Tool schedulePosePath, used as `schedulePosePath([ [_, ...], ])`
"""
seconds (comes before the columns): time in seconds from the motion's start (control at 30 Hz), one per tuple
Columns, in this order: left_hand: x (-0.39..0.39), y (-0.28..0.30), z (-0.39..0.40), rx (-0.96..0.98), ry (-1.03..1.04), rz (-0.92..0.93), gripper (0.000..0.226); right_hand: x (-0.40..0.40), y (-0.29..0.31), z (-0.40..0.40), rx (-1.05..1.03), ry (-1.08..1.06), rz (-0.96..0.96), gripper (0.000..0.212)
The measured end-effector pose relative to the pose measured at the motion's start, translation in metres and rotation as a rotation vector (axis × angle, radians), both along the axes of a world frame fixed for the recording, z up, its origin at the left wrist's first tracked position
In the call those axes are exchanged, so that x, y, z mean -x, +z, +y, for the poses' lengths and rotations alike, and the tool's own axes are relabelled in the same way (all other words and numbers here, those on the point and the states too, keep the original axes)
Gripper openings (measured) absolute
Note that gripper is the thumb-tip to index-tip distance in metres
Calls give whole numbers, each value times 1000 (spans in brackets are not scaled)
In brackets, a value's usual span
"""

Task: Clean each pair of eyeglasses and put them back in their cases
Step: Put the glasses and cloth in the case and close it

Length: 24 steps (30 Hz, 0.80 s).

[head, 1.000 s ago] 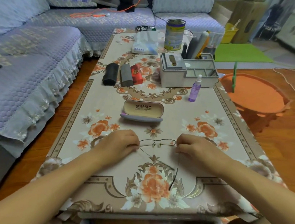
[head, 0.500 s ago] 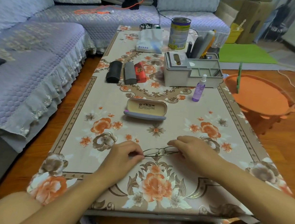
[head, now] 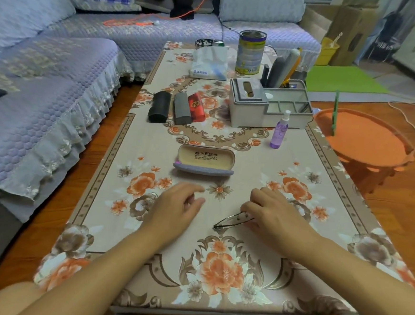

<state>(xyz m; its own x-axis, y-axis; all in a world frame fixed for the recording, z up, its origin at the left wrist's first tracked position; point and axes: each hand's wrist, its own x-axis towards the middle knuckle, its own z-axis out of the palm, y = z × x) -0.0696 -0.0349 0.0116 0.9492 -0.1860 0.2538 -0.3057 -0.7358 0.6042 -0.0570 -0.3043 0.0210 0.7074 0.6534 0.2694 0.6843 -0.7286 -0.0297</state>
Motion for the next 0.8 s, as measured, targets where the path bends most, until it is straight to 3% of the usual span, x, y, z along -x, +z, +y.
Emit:
schedulePosePath([
  [0.13, -41, 10, -27, -259, 62, 101, 52, -8, 17, -14, -82, -82, -9, 32],
  [0.2, -54, 7, -39, -337, 70, 139, 52, -12, 24, -22, -118, -133, -15, 33],
  [0.37, -51, -4, -25, -128, 50, 139, 18, -12, 39, -33, -166, -100, -30, 32],
  [0.6, 12, -4, 37, -17, -222, 337, 45, 5, 62, -2, -84, 223, -60, 25],
  [0.8, 31, -17, 42, 52, -145, 297, 49, -8, 62, 40, 42, 340, -24, 22],
])
